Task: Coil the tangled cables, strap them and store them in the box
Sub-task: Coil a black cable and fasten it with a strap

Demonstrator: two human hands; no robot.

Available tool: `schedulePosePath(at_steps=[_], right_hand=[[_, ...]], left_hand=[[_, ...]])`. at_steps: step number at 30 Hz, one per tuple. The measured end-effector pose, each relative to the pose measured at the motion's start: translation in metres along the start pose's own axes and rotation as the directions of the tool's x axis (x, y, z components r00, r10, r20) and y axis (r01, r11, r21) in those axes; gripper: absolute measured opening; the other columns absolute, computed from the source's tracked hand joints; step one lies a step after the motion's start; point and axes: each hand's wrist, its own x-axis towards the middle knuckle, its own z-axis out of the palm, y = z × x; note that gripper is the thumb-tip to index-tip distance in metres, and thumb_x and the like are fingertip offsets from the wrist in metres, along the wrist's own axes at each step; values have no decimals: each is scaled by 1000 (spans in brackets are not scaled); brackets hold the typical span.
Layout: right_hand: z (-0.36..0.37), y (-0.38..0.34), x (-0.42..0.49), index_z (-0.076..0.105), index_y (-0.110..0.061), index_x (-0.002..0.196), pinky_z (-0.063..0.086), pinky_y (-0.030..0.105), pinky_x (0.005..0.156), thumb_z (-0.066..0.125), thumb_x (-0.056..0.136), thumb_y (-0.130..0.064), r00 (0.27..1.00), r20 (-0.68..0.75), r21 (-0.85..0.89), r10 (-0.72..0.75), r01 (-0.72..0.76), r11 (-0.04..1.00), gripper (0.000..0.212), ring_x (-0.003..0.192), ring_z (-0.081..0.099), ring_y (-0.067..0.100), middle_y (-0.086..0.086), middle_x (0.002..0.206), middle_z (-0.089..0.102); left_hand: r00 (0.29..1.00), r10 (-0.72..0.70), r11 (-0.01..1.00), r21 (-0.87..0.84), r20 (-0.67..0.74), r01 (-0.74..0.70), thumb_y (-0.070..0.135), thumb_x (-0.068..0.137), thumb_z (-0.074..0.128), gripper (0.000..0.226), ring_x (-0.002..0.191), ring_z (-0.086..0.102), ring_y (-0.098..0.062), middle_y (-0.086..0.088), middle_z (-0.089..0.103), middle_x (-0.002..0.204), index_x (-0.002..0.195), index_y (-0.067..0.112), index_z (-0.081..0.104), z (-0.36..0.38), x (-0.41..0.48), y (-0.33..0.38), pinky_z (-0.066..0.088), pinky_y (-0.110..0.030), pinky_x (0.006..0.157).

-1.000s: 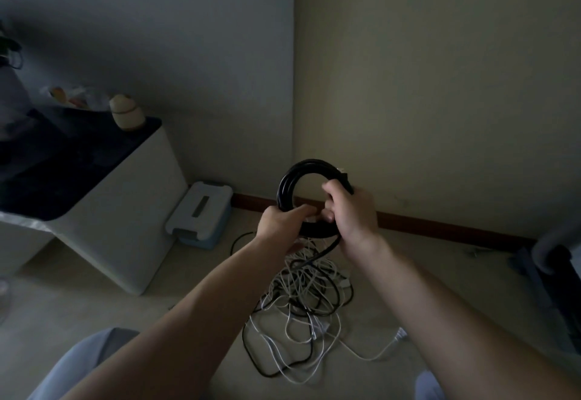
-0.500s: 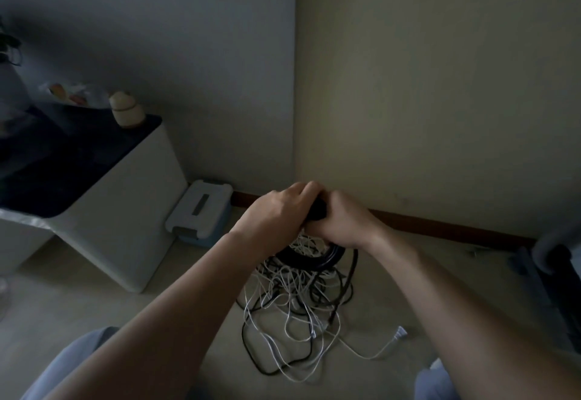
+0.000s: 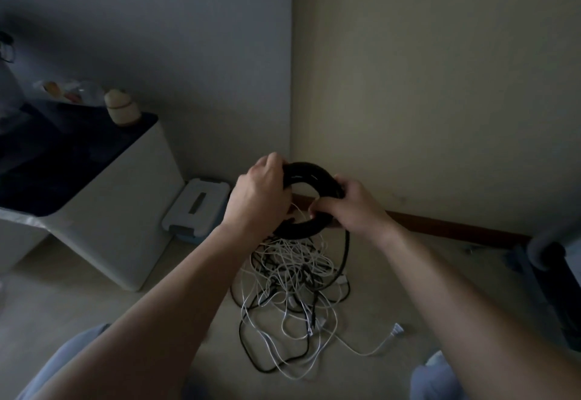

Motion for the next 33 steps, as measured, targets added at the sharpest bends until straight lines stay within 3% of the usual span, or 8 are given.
schedulePosePath(at_steps=[6,12,16,19,22,25,28,33], right_hand=[[26,-4,-13,65,-7,94,64,43,69,67,94,-16,988,103,477,117,-152,865,10,81,75,30,12,86,76],[43,-16,-17,72,-11,75,59,48,77,69,89,-20,998,-20,592,58,-35,805,17,78,70,29,14,83,70],[45,-17,-17,59,-13,54,55,35,66,66,92,-25,998,-25,625,58,-30,780,40,65,66,25,11,64,63],[46,-15,-14,41,-17,54,42,33,56,62,95,-20,994,-78,677,70,1,736,46,48,45,20,3,52,37],[40,-16,-9,43,-22,56,27,29,53,61,93,-15,981,-166,653,100,34,757,41,45,29,14,-4,50,30],[30,-16,-6,50,-25,53,34,25,46,65,87,-17,968,-228,543,107,35,839,38,41,36,7,-11,47,37],[21,-18,-6,60,-24,49,39,25,45,68,80,-21,985,-170,392,17,52,918,31,40,44,8,-12,46,43],[12,-23,-10,68,-19,68,38,27,45,64,69,-27,993,94,67,-74,68,995,9,46,50,16,-3,51,50]], left_hand=[[925,-367,889,-331,-98,317,22,92,58,8,78,55,-21,0,57,89,92,18,51,2,3,-2,39,-32,60],[698,-710,495,-637,95,591,19,94,54,19,85,63,-24,-10,67,97,106,6,62,27,-7,10,48,-34,70],[593,-766,255,-730,248,634,14,91,53,22,92,69,-28,-11,71,97,112,11,61,36,-13,17,58,-43,86],[582,-727,175,-720,366,671,18,89,56,16,83,74,-32,-10,75,83,100,12,65,36,-16,19,60,-50,84],[604,-630,172,-670,489,722,29,85,64,22,80,73,-32,-9,75,77,83,9,71,32,-16,18,58,-47,84],[630,-563,205,-648,535,734,31,81,72,24,87,73,-38,-17,77,84,69,10,74,25,-10,10,57,-46,85],[747,-458,310,-700,483,643,13,79,75,8,88,71,-44,-27,73,90,73,8,75,12,-4,4,57,-53,86],[916,-131,768,-546,380,336,5,77,78,28,67,72,-18,-5,75,77,98,20,68,-5,3,-14,61,-32,65]])
